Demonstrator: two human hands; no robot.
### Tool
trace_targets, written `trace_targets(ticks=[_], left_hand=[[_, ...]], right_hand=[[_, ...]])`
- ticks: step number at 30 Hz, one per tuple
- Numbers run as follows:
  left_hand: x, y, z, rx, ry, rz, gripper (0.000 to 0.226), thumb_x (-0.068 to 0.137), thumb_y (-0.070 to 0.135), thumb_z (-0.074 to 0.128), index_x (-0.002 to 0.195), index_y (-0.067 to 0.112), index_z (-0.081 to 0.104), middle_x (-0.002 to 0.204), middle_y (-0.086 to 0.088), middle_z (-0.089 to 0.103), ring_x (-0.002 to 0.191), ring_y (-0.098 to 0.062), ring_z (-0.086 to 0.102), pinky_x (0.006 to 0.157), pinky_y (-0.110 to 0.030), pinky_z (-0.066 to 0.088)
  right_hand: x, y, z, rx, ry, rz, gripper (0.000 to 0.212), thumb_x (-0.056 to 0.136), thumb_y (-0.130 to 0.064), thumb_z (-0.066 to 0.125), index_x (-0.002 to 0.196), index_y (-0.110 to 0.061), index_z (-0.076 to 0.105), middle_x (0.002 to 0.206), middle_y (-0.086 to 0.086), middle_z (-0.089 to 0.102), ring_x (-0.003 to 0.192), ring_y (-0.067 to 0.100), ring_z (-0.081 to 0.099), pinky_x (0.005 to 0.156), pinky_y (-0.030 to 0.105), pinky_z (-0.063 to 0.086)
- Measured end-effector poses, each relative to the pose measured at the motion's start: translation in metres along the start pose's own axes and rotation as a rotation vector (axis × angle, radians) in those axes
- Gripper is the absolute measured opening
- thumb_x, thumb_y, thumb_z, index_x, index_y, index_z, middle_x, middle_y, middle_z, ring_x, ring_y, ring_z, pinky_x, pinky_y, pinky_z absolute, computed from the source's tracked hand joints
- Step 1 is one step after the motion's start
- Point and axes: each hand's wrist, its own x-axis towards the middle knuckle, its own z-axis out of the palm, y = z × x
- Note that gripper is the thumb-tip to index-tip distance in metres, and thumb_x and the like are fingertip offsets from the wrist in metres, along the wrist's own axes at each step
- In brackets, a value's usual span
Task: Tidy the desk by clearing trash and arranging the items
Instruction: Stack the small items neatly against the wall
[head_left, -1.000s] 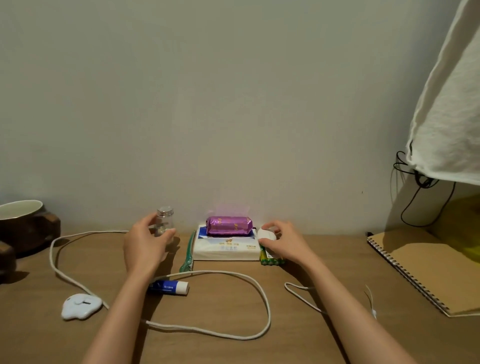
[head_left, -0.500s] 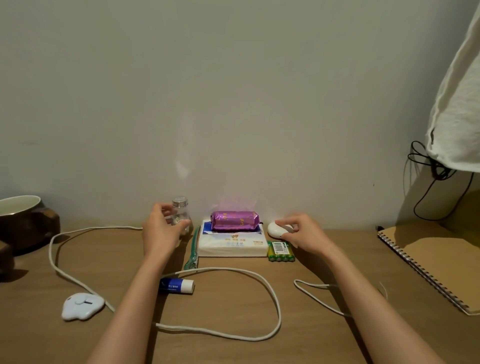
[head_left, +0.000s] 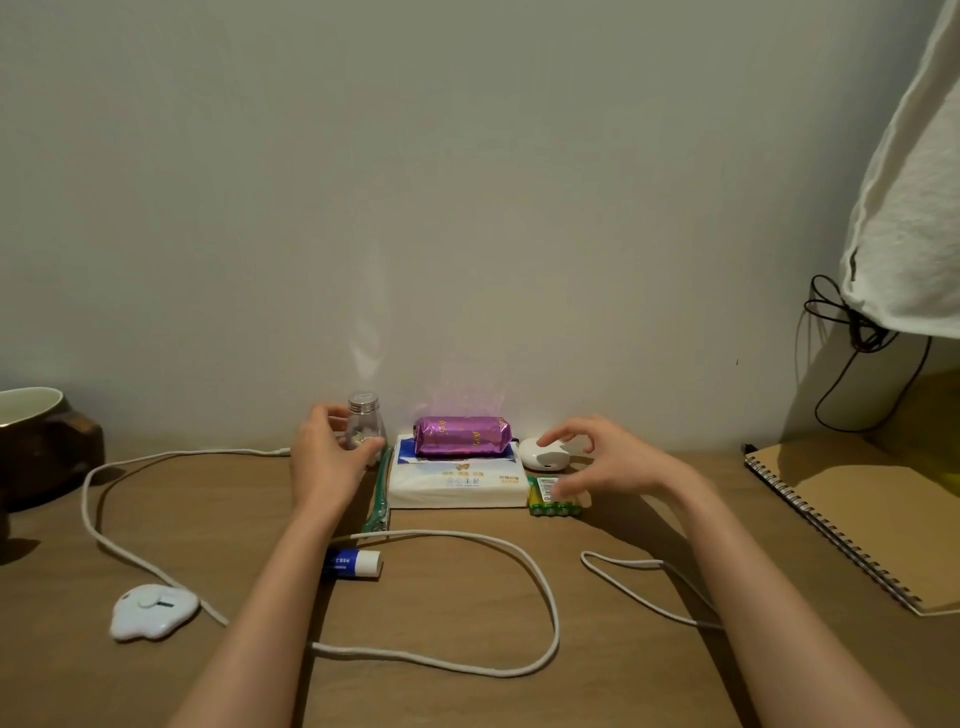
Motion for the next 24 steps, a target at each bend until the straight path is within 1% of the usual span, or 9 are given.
trace_targets(ticks=[1,3,6,10,13,16,20,22,24], left_hand=[[0.0,0.001,0.001,0.011,0.001,0.007,0.049,0.072,0.022,0.08,0.112,0.014,0.052,0.113,-0.008,0.061,0.098,-0.022,0.059,0.082,-0.038,0.051],[-0.001,0.001,0.001,0.034,-0.002,0.019,0.05,0.073,0.022,0.078,0.114,0.014,0.051,0.115,-0.008,0.059,0.1,-0.021,0.058,0.083,-0.037,0.051],[-0.002,0.0,0.0,0.044,-0.018,0.023,0.056,0.073,0.024,0.079,0.119,0.013,0.049,0.118,-0.008,0.057,0.104,-0.022,0.056,0.085,-0.036,0.049],[-0.001,-0.002,-0.005,0.012,-0.02,-0.033,0.063,0.073,0.026,0.078,0.126,0.012,0.047,0.124,-0.011,0.055,0.111,-0.025,0.055,0.087,-0.039,0.05],[-0.001,-0.003,-0.009,-0.005,-0.028,-0.055,0.061,0.076,0.027,0.076,0.127,0.012,0.047,0.126,-0.011,0.055,0.112,-0.026,0.055,0.089,-0.041,0.05],[-0.003,0.001,-0.014,-0.012,-0.046,-0.057,0.057,0.08,0.025,0.073,0.129,0.012,0.047,0.127,-0.011,0.055,0.114,-0.026,0.054,0.088,-0.04,0.048],[-0.009,0.011,-0.027,0.013,-0.054,-0.002,0.051,0.086,0.025,0.065,0.132,0.015,0.045,0.129,-0.008,0.053,0.115,-0.023,0.052,0.088,-0.036,0.046],[-0.013,0.014,-0.038,0.037,-0.053,0.025,0.049,0.087,0.025,0.063,0.132,0.016,0.045,0.13,-0.006,0.053,0.114,-0.02,0.052,0.086,-0.033,0.046],[-0.019,0.016,-0.052,0.071,-0.069,0.048,0.046,0.089,0.025,0.061,0.131,0.016,0.046,0.128,-0.005,0.054,0.107,-0.017,0.054,0.078,-0.026,0.047]], right_hand=[[-0.002,0.0,-0.001,-0.043,-0.045,0.009,0.06,0.067,-0.033,0.085,0.116,-0.045,0.053,0.129,-0.003,0.042,0.122,0.017,0.035,0.105,0.04,0.038],[-0.005,-0.001,0.003,-0.095,-0.068,0.014,0.073,0.065,-0.032,0.087,0.125,-0.045,0.047,0.131,-0.001,0.036,0.125,0.017,0.028,0.109,0.044,0.035],[-0.007,-0.002,0.01,-0.075,-0.055,-0.007,0.078,0.064,-0.034,0.087,0.128,-0.046,0.045,0.135,-0.001,0.034,0.128,0.019,0.028,0.11,0.044,0.036],[-0.005,0.001,0.012,-0.07,-0.027,-0.015,0.073,0.066,-0.034,0.086,0.13,-0.039,0.05,0.134,-0.003,0.038,0.127,0.018,0.032,0.109,0.042,0.036],[-0.005,0.002,0.015,-0.056,0.005,-0.037,0.069,0.068,-0.033,0.085,0.129,-0.034,0.054,0.132,-0.004,0.042,0.122,0.017,0.039,0.104,0.037,0.042],[-0.004,0.004,0.015,-0.025,0.021,-0.052,0.067,0.068,-0.03,0.086,0.128,-0.031,0.056,0.134,-0.003,0.046,0.115,0.014,0.045,0.098,0.031,0.045],[-0.007,0.0,0.013,-0.023,0.015,-0.054,0.068,0.067,-0.03,0.085,0.128,-0.03,0.056,0.136,-0.005,0.046,0.116,0.013,0.045,0.098,0.03,0.045],[-0.01,-0.008,0.01,-0.051,0.031,-0.062,0.067,0.067,-0.031,0.085,0.128,-0.03,0.056,0.131,-0.005,0.048,0.117,0.014,0.045,0.098,0.031,0.044],[-0.014,-0.021,0.004,-0.072,0.088,-0.105,0.055,0.068,-0.034,0.085,0.118,-0.031,0.061,0.116,-0.008,0.052,0.109,0.013,0.047,0.093,0.03,0.045]])
